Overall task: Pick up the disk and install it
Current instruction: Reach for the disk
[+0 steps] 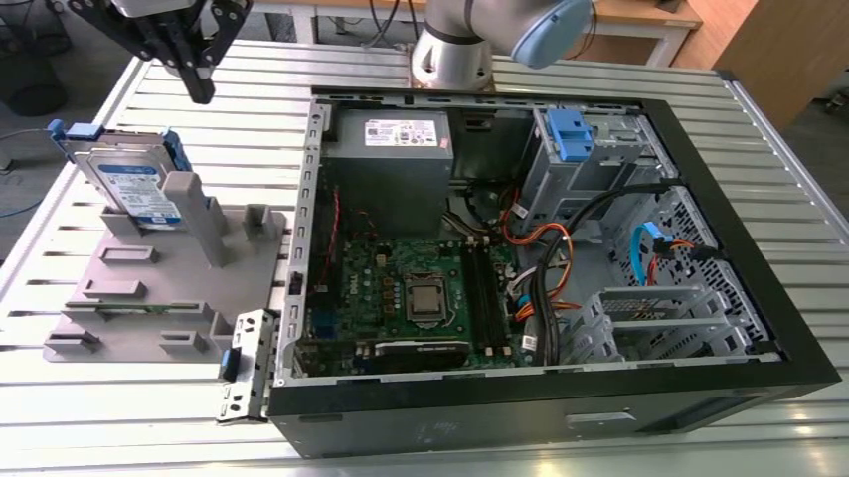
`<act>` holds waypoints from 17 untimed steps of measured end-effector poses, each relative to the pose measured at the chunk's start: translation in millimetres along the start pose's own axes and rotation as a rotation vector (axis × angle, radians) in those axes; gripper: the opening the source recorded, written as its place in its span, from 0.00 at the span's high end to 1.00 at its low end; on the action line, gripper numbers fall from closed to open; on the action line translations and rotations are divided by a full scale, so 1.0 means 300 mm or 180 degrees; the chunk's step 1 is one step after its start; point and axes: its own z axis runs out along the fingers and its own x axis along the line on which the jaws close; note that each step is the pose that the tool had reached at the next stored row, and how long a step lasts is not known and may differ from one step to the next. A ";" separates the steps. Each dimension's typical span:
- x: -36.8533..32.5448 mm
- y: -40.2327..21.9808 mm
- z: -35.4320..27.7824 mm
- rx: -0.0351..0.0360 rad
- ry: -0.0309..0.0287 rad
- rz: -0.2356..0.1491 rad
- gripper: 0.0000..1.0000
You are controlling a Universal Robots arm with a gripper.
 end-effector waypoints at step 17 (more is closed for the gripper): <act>0.010 -0.001 0.000 -0.0088 0.0007 0.0004 0.89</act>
